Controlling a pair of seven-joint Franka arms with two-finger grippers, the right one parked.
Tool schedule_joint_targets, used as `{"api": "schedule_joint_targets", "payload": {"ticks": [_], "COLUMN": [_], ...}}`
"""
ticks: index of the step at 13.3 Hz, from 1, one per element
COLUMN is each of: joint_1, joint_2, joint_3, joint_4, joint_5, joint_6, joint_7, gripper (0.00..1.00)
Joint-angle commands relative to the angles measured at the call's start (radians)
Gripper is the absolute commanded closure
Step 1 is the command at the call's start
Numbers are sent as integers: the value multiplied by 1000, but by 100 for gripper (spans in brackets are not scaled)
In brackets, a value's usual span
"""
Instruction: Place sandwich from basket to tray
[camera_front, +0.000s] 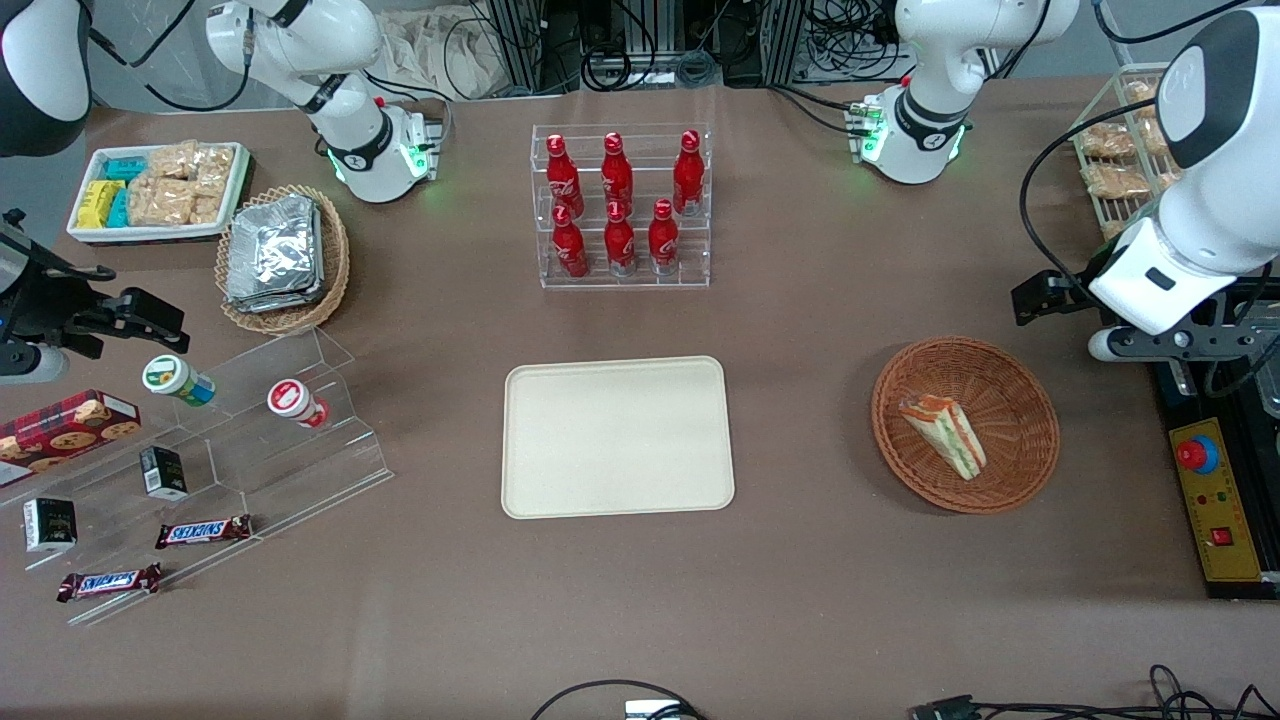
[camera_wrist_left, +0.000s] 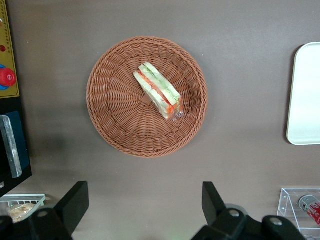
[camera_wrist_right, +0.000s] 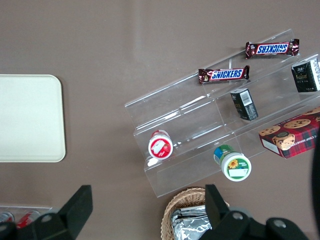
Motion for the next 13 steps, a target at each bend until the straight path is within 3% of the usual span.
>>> {"api": "schedule_joint_targets", "payload": {"ticks": [1,4,7,10,13], "joint_1": [-18,-18,-19,-19,-14], "joint_2": [-13,2,27,83,165], "joint_3": [17,17,17,17,18], "joint_4": [-16,-15,-19,-21,-15], "joint_5": [-9,-14,-77,-81,-80], "joint_6": [8,11,8,8,25], "joint_7": [-1,-78,-338,-512,-575], "gripper": [0,0,1,5,4]}}
